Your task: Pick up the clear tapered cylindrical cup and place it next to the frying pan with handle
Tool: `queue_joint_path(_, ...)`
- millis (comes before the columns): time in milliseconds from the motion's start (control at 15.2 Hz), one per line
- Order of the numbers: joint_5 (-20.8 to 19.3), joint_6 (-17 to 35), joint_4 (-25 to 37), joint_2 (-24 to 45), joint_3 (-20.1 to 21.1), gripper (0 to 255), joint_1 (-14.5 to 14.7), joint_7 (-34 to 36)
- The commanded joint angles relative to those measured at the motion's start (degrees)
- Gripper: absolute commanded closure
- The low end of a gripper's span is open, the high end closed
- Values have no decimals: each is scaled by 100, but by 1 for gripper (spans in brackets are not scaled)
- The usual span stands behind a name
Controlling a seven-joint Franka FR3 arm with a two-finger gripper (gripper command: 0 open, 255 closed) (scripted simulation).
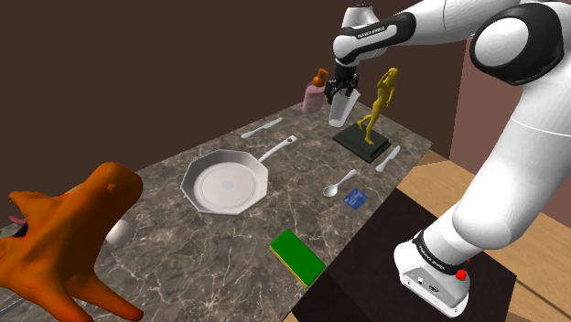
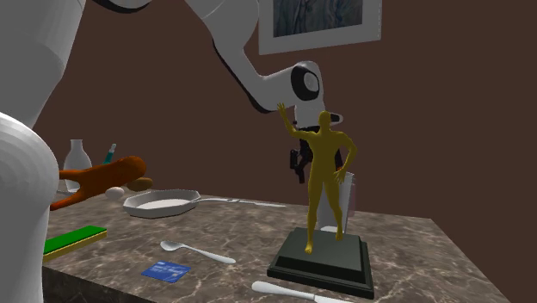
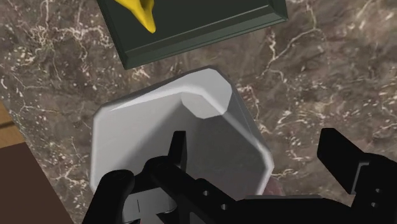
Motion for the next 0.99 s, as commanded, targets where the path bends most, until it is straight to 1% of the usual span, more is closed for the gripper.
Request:
queue_joint_path(0, 1, 33, -18, 12, -1, 0, -4, -3)
queue_joint_path(330, 1, 31, -17, 12, -1, 0, -3, -2)
queue_joint_path(396, 1, 31, -17, 12, -1, 255, -3, -2)
queue_joint_path(924, 1, 32, -17, 12, -1, 255, -3, -2)
